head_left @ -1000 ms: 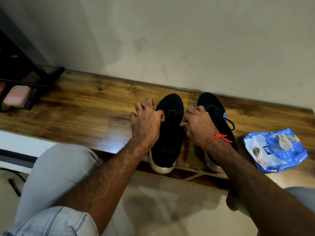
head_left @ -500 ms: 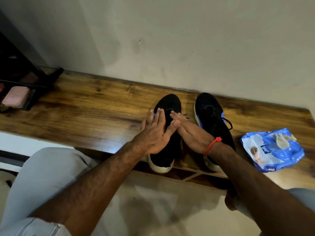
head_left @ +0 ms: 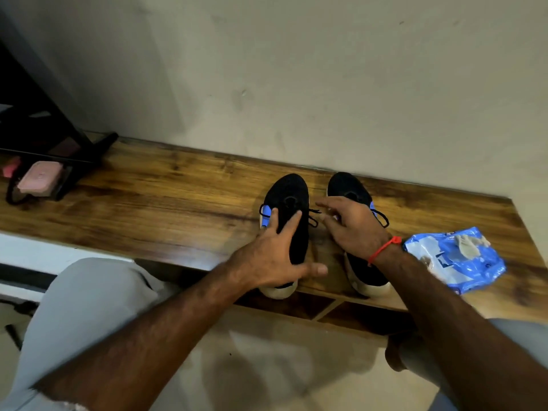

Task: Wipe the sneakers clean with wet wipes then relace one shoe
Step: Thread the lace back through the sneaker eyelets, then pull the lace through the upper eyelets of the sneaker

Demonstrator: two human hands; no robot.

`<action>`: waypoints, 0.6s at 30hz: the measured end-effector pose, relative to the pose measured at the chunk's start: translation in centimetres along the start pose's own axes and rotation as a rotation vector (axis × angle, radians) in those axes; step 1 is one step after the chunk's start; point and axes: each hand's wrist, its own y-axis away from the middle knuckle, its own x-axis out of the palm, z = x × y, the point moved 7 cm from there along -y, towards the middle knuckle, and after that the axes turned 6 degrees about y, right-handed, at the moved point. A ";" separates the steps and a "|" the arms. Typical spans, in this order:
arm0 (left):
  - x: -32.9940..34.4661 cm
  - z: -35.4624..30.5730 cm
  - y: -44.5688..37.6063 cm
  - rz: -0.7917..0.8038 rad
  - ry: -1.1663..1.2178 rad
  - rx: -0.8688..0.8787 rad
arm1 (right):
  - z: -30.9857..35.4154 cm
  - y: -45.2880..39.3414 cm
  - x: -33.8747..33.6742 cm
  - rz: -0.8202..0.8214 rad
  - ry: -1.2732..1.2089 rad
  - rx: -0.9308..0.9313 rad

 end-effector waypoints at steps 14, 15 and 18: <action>-0.9 3.3 -0.9 -0.288 -0.253 -0.180 | -8.3 5.5 -0.4 0.124 -0.021 0.544; -1.3 3.9 -1.0 -0.296 -0.252 -0.201 | -7.9 5.7 -0.2 0.111 -0.036 0.529; -2.5 5.8 -1.0 -0.313 -0.232 -0.254 | -7.2 5.9 0.6 0.104 -0.083 0.513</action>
